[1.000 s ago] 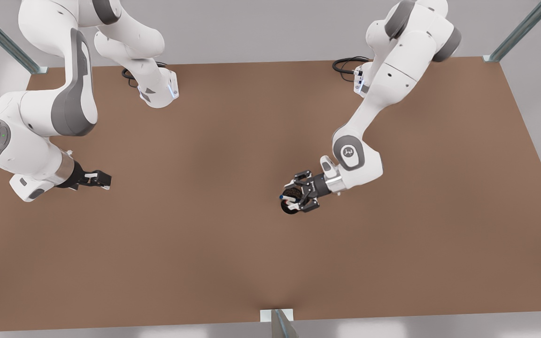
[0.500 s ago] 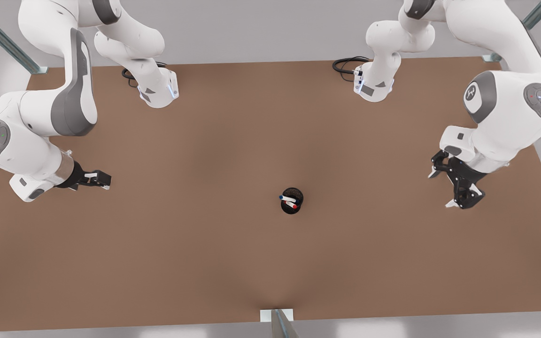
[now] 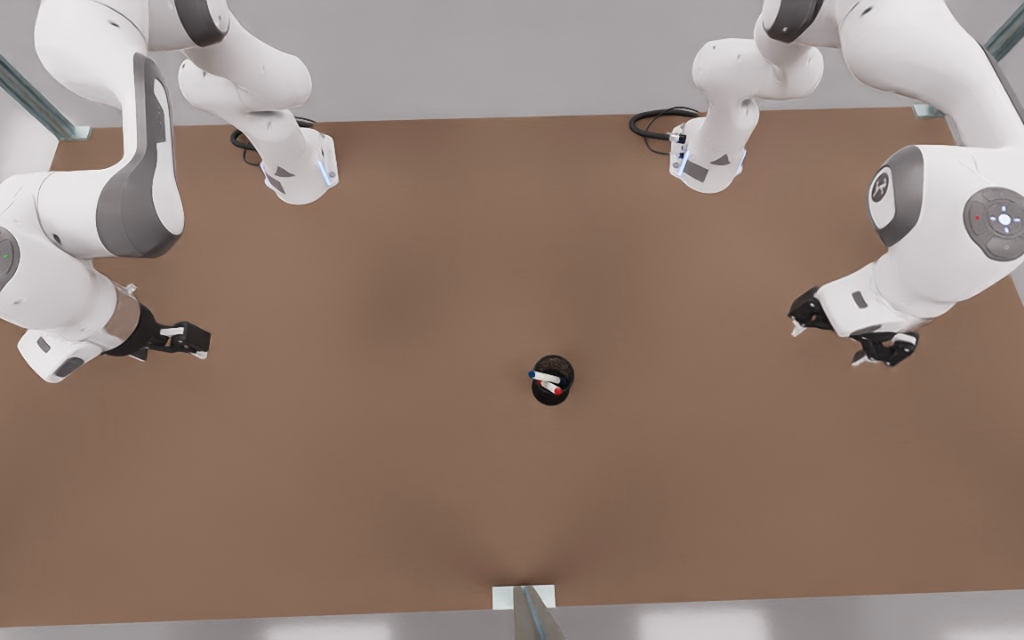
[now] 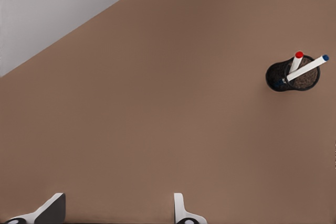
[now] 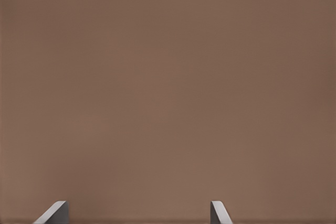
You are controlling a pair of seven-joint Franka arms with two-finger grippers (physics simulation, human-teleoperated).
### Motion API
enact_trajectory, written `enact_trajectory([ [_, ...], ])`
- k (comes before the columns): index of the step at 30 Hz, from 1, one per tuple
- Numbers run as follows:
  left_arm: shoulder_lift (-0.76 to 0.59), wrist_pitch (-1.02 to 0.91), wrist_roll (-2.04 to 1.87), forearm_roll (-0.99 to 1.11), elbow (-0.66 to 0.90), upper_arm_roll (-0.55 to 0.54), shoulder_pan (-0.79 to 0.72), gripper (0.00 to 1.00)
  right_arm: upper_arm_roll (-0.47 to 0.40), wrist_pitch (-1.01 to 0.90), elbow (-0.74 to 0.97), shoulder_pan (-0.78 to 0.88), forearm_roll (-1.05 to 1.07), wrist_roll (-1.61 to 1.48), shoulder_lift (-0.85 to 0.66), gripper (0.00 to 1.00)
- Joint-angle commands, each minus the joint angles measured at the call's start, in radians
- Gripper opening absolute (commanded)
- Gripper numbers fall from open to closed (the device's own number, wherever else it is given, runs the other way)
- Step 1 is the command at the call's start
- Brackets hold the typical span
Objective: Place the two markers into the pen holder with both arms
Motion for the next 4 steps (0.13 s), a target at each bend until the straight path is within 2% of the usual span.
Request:
enact_trajectory([
  [1,-0.001,-0.016,-0.605,0.001,0.0,0.0,-0.001,1.0,0.0,0.0,0.001,0.0,0.0,-0.006,-0.001,1.0],
  [4,-0.001,-0.021,-0.605,-0.001,0.0,0.0,-0.001,1.0,0.0,0.001,0.001,0.0,0.002,-0.018,-0.001,1.0],
])
